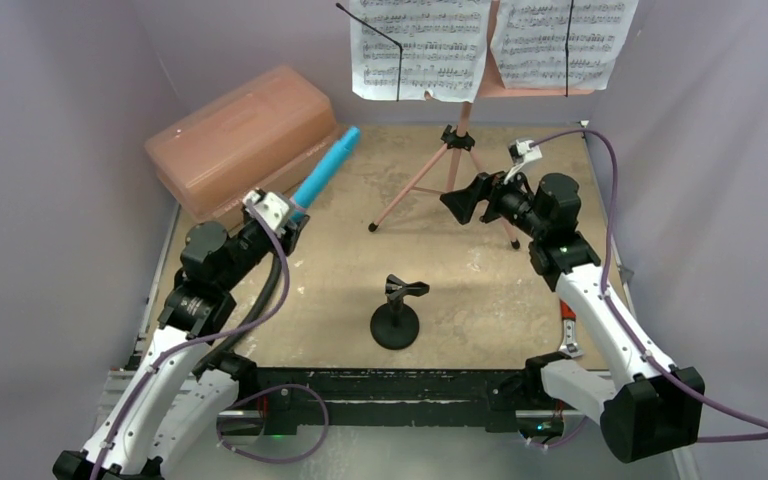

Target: Set up the instrument practice props

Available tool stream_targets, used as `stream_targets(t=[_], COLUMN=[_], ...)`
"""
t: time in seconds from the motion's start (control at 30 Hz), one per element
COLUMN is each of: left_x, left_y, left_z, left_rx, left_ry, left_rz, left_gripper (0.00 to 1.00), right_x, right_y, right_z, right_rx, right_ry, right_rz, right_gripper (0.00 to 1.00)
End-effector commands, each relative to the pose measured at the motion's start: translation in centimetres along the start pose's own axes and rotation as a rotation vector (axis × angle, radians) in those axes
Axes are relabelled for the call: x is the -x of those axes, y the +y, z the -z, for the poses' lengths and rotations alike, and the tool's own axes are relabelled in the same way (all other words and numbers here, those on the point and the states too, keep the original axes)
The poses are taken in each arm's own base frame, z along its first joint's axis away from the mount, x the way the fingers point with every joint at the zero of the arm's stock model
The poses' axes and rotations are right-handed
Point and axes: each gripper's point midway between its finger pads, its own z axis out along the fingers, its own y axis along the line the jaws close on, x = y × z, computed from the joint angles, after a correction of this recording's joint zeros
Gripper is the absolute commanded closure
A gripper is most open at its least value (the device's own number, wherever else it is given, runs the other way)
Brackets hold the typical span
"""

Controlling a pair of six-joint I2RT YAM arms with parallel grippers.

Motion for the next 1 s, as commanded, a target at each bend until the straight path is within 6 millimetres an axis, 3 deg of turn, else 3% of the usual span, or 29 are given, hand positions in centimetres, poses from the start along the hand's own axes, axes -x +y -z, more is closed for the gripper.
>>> stream_targets(t=[0.0,0.07,0.2,0.33,0.53,0.8,0.97], left_x=[2.7,2.9,3.7,4.8,7.0,6.9,5.5], left_y=[-5.7,-6.6,-6.6,-6.6,-5.8,-4.6,-6.2], left_z=[0.8,1.2,1.3,0.4,-1.9,-5.7,-7.5], left_rx=[-0.383,-0.463,-0.518,-0.571,-0.612,-0.6,-0.682], left_ry=[-0.188,-0.199,-0.219,-0.249,-0.259,-0.165,-0.085], left_rz=[-0.326,-0.428,-0.631,-0.77,-0.888,-0.963,-1.006], left_gripper=[1.0,1.0,1.0,1.0,1.0,1.0,1.0], right_x=[0.7,1.3,1.6,2.3,3.3,7.8,9.7], right_y=[1.9,1.1,1.9,3.5,3.7,4.6,6.2], right_z=[-0.2,-0.1,0.7,1.6,2.5,3.5,4.4], right_rx=[0.114,0.051,0.068,0.126,0.076,0.039,0.067], right_ry=[0.051,0.046,0.021,0.004,0.065,0.032,0.044], right_rz=[0.065,0.066,0.053,0.065,0.072,0.204,0.221], right_gripper=[0.03,0.02,0.02,0.02,0.02,0.02,0.03])
